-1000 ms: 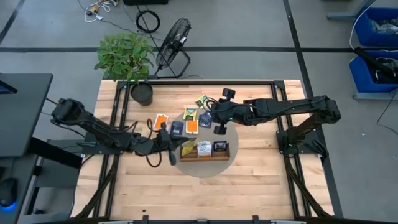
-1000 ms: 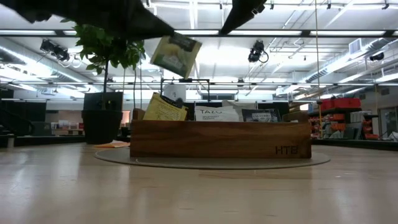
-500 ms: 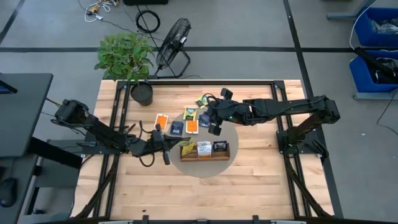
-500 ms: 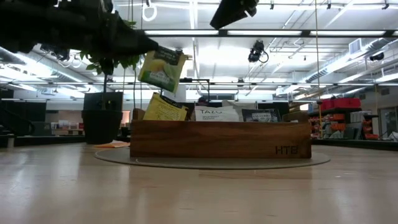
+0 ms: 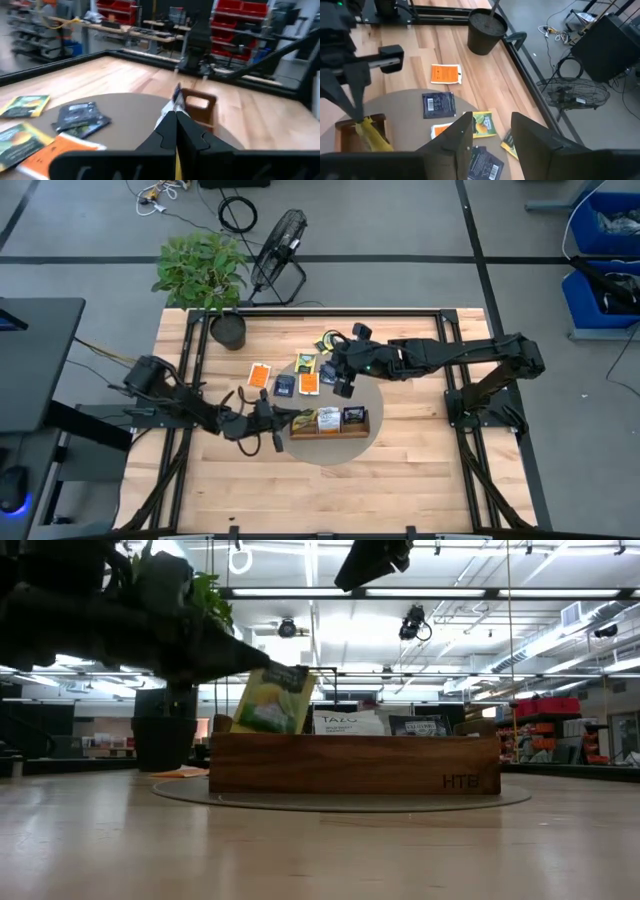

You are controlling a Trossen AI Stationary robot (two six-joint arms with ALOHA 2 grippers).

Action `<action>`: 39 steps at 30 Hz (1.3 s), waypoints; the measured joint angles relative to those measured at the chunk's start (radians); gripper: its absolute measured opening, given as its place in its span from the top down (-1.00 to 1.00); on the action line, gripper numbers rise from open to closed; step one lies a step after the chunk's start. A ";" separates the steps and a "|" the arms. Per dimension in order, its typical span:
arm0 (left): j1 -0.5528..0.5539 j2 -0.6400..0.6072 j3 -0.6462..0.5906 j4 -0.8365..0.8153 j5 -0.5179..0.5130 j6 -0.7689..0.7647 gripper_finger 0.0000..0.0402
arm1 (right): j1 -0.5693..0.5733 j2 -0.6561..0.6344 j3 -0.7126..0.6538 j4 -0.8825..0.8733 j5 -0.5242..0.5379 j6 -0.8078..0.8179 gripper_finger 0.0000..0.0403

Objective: Pick & Place Tea
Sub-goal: Put the yellow tea bag into the left section of the wooden organizer

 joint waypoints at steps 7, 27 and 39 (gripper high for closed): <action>-0.003 0.047 0.025 0.009 -0.064 0.011 0.99 | 0.000 0.000 0.000 0.000 -0.001 0.000 0.28; -0.033 0.048 0.024 -0.108 -0.159 -0.046 0.99 | 0.000 0.000 0.000 -0.002 -0.017 -0.009 0.28; -0.038 0.047 0.024 -0.097 -0.161 -0.024 0.96 | 0.000 0.000 0.000 -0.002 -0.020 -0.012 0.28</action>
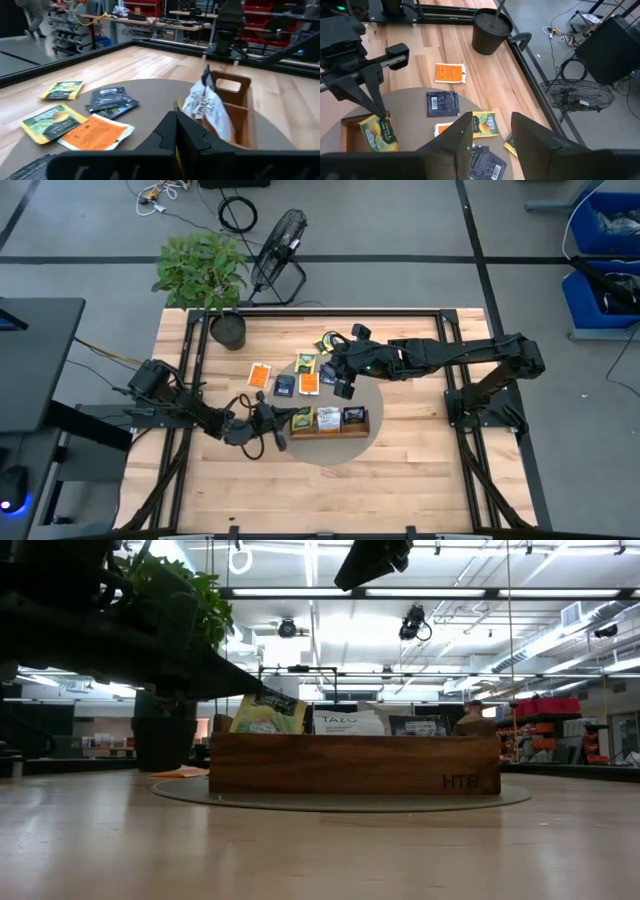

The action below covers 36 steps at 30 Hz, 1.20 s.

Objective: Pick & Place Tea
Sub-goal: Put the yellow tea bag into the left section of the wooden organizer

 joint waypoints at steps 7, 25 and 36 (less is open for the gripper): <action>-0.001 0.000 0.000 0.002 0.017 -0.022 0.88 | 0.000 0.000 0.000 0.002 -0.008 -0.008 0.28; 0.002 -0.047 0.000 0.161 0.022 0.165 0.32 | -0.138 0.005 -0.091 0.076 -0.073 -0.078 0.28; -0.006 -0.160 -0.001 0.152 0.022 0.220 0.24 | -0.546 0.156 -0.084 0.065 -0.527 0.259 0.28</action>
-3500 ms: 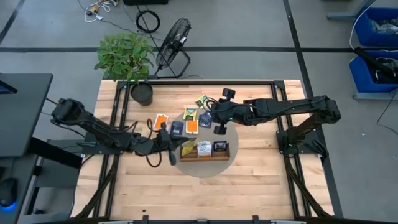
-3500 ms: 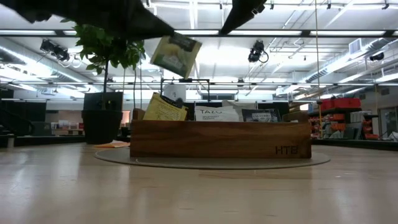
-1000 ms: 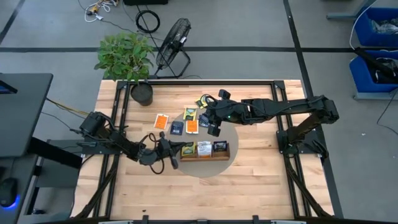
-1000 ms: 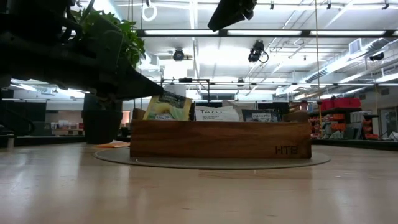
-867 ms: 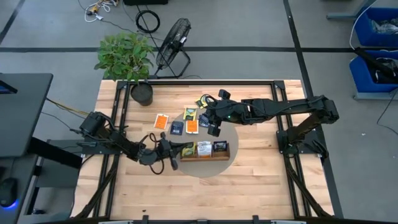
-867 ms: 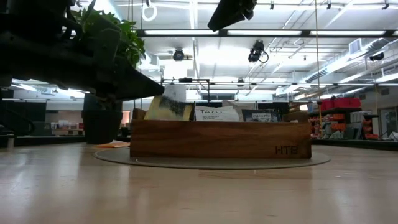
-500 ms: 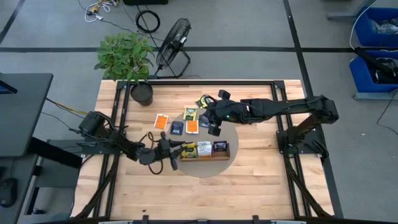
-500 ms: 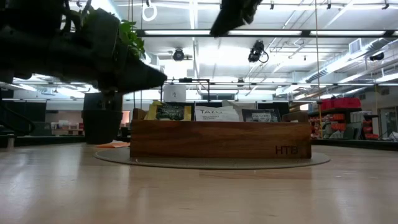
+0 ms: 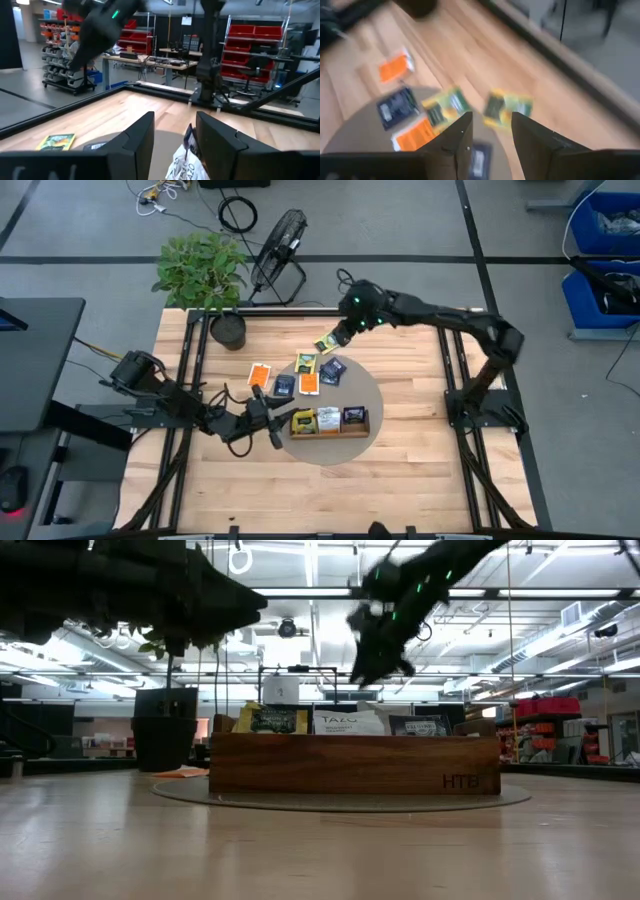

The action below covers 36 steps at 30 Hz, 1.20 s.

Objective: Pick & Place Tea
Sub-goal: Put the yellow tea bag into the left section of the wooden organizer

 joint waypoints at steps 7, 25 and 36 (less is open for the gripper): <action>0.004 -0.002 0.000 0.000 0.009 0.007 0.23 | -0.056 0.247 0.194 -0.158 -0.105 0.000 0.21; -0.011 -0.002 0.000 -0.019 0.033 -0.005 0.23 | -0.106 0.564 0.531 -0.484 -0.179 0.001 -0.62; -0.012 -0.002 0.000 -0.018 0.050 -0.006 0.23 | -0.156 0.577 0.531 -0.484 -0.214 0.135 -0.54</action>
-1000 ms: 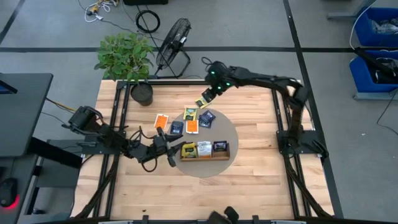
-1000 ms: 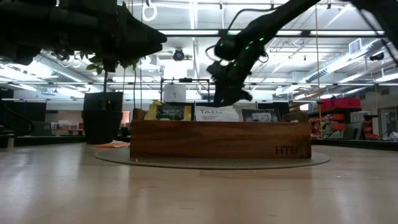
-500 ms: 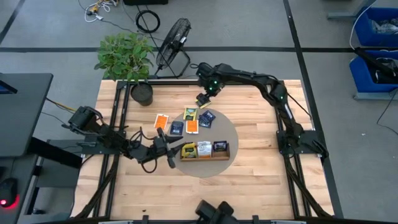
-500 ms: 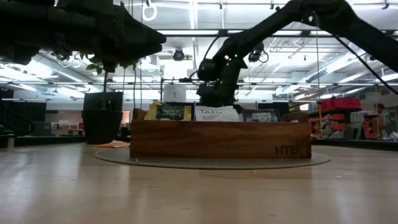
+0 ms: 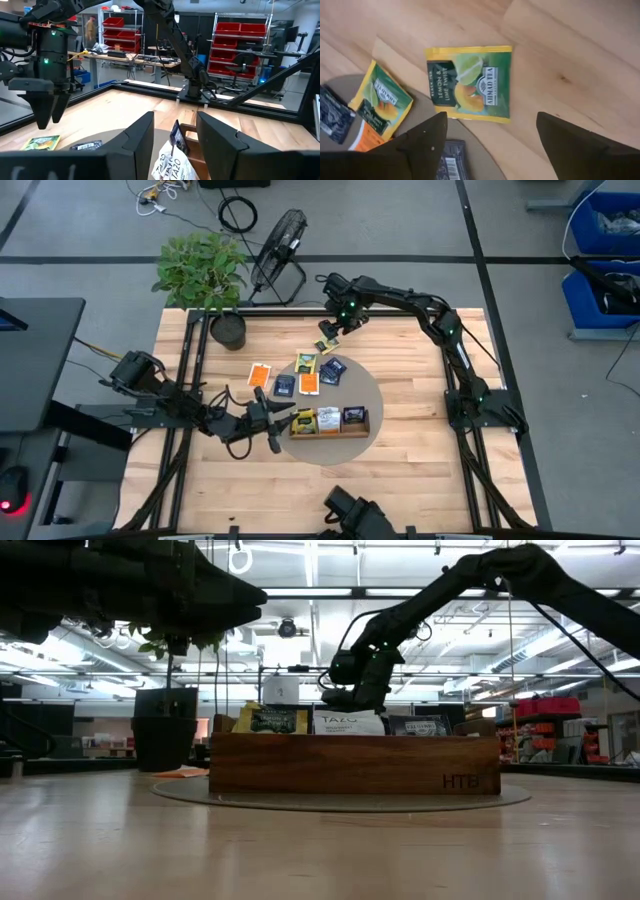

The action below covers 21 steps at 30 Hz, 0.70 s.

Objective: Pick & Place Tea
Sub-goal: Put the yellow tea bag into the left section of the wooden organizer

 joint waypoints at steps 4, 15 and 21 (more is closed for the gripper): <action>0.000 0.000 0.000 0.001 0.006 0.000 0.23 | -0.001 0.000 0.000 -0.009 -0.023 -0.007 -0.47; 0.004 0.000 0.000 0.007 0.027 0.007 0.23 | 0.068 -0.002 0.034 0.127 -0.023 -0.252 -0.37; 0.004 0.000 0.000 0.006 0.027 0.009 0.23 | 0.121 -0.002 0.094 -0.202 0.373 -0.846 -0.32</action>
